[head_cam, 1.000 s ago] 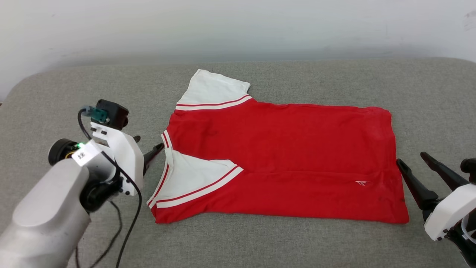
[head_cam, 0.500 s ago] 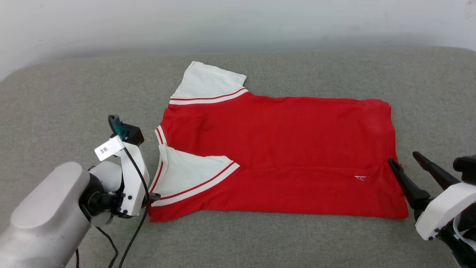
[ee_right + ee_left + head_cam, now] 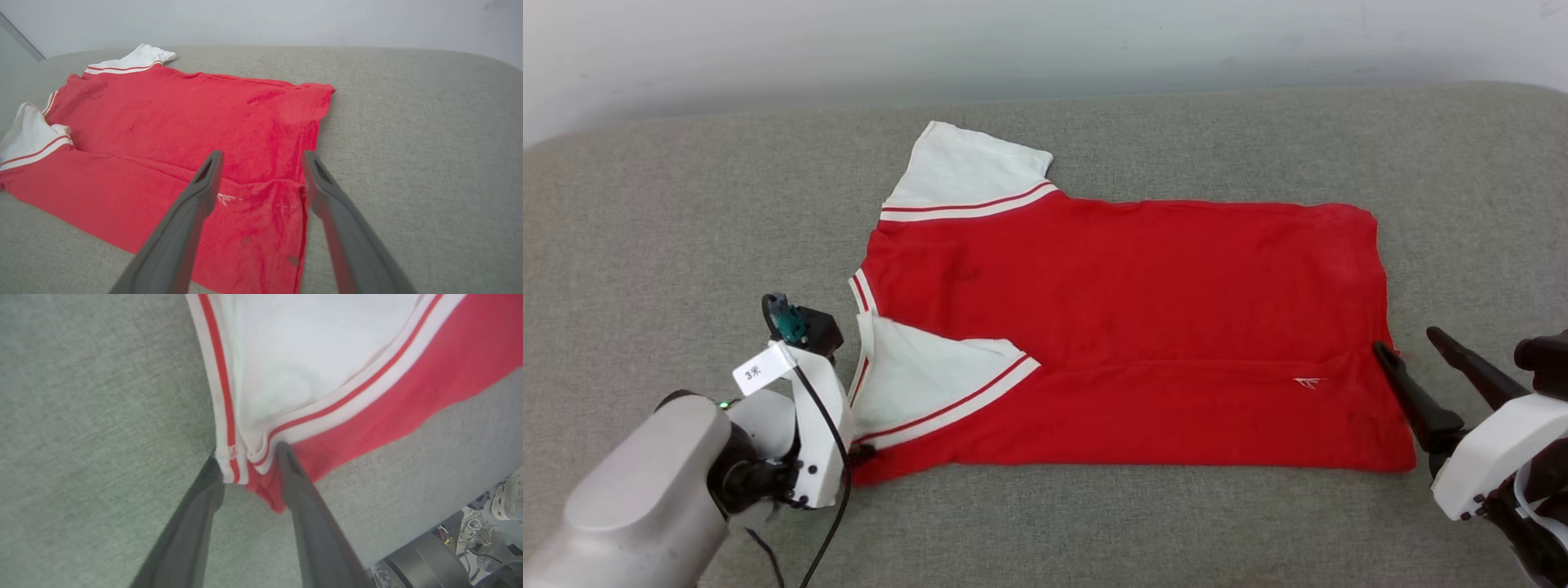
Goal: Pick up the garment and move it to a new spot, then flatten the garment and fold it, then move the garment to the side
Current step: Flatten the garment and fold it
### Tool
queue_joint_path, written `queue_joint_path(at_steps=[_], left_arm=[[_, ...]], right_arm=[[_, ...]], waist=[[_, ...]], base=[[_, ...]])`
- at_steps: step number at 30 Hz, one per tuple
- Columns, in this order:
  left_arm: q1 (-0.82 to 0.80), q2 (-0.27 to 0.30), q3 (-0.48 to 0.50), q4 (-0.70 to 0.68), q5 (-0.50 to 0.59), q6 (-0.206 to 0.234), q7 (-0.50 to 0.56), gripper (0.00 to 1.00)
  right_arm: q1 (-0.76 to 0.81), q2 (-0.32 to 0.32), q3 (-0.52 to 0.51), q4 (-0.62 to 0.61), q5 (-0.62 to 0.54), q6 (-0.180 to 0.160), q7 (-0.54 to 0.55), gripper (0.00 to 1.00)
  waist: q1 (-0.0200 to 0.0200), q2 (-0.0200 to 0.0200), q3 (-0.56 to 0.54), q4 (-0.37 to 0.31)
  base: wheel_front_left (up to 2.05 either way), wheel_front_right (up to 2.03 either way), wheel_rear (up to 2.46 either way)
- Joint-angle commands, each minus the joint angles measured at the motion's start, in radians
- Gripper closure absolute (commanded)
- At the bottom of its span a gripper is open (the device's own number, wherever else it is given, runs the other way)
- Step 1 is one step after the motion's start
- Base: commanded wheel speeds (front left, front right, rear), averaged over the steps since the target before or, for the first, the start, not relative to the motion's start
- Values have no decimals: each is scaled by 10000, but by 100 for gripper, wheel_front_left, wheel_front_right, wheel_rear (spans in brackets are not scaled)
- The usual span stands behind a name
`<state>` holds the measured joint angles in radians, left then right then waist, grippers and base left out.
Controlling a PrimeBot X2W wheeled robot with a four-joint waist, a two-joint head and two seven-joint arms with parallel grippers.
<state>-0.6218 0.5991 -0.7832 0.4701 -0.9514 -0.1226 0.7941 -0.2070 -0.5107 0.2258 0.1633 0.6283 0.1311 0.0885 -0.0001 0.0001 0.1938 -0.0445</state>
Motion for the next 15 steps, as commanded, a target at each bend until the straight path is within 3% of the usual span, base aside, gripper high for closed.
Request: queue_joint_path(at_steps=[1, 8, 15], left_arm=[[352, -181, -190, 130, 88, -4, -100, 100], [253, 169, -51, -303, 162, -44, -1099, 100], [540, 582, 43, -1182, 199, -54, -1805, 100]], right_arm=[[-117, -92, -34, -34, -70, -8, 10, 0], [-492, -976, -296, -497, -554, -8, 476, 0], [-653, -2412, 386, -1213, -189, -8, 2786, 0]], waist=[[1, -1, -22, 15], [1, -1, -309, 114], [1, -1, -474, 184]], base=[[0, 0, 0], [0, 0, 0], [0, 0, 0]])
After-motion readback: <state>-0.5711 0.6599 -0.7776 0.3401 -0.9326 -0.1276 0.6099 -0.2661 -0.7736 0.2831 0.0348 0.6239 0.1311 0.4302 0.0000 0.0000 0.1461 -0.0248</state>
